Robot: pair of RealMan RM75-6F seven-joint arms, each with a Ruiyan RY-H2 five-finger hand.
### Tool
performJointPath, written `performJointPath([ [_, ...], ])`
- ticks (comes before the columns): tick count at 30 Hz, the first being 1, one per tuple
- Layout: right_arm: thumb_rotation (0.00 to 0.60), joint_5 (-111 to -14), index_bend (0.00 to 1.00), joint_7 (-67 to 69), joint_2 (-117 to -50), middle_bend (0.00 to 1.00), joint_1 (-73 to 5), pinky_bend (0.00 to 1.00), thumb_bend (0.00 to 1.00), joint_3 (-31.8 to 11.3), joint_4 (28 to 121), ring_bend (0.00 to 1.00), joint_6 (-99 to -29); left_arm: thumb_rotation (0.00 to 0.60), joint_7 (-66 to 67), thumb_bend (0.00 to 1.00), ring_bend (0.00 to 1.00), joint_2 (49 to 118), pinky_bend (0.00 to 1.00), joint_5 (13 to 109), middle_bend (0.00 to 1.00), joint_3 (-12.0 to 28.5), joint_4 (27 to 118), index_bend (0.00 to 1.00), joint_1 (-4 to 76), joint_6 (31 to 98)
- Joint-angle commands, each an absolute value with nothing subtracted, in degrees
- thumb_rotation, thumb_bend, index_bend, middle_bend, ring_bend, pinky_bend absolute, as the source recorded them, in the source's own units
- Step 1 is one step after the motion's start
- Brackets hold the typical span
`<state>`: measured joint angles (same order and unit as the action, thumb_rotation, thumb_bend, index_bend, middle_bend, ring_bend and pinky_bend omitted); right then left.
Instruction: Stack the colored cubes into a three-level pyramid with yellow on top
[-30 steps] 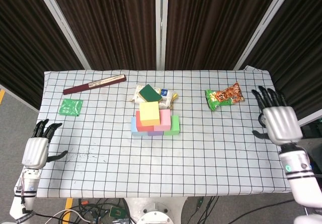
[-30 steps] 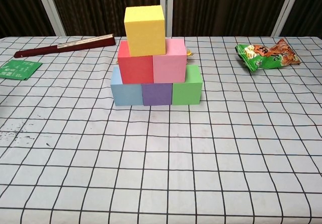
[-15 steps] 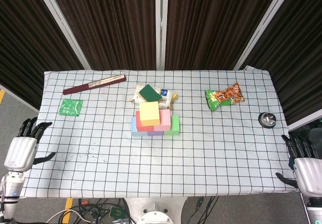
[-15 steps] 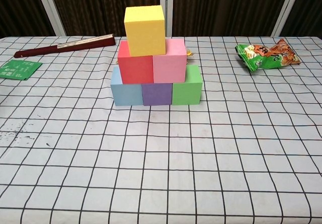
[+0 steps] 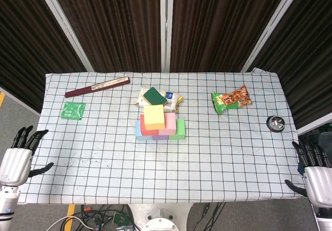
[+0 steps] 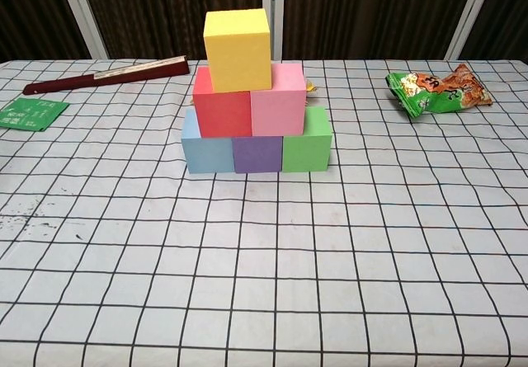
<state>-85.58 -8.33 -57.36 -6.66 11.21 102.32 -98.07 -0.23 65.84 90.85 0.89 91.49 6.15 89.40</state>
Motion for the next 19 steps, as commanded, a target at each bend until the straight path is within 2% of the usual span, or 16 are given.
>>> performJointPath([
  [1, 0.600, -85.4, 0.00, -8.2, -57.6, 0.00, -6.0, 0.00, 0.00, 10.2, 102.2, 0.00, -97.0, 0.600, -1.0, 0.00, 0.02, 66.0, 0.04, 91.6, 0.17, 0.3, 91.3, 0.13, 5.7, 89.9],
  [12, 0.600, -85.9, 0.00, -7.6, -57.0, 0.00, -4.5, 0.00, 0.00, 7.8, 102.6, 0.00, -94.2, 0.600, -3.2, 0.00, 0.02, 66.3, 0.03, 93.9, 0.17, -1.4, 90.3, 0.13, 4.3, 91.0],
  [19, 0.600, -86.1, 0.00, -7.6, -56.8, 0.00, -3.7, 0.00, 0.00, 6.5, 103.1, 0.00, -92.8, 0.600, -2.3, 0.00, 0.02, 67.0, 0.03, 93.6, 0.17, -0.9, 88.6, 0.13, 3.8, 91.7],
])
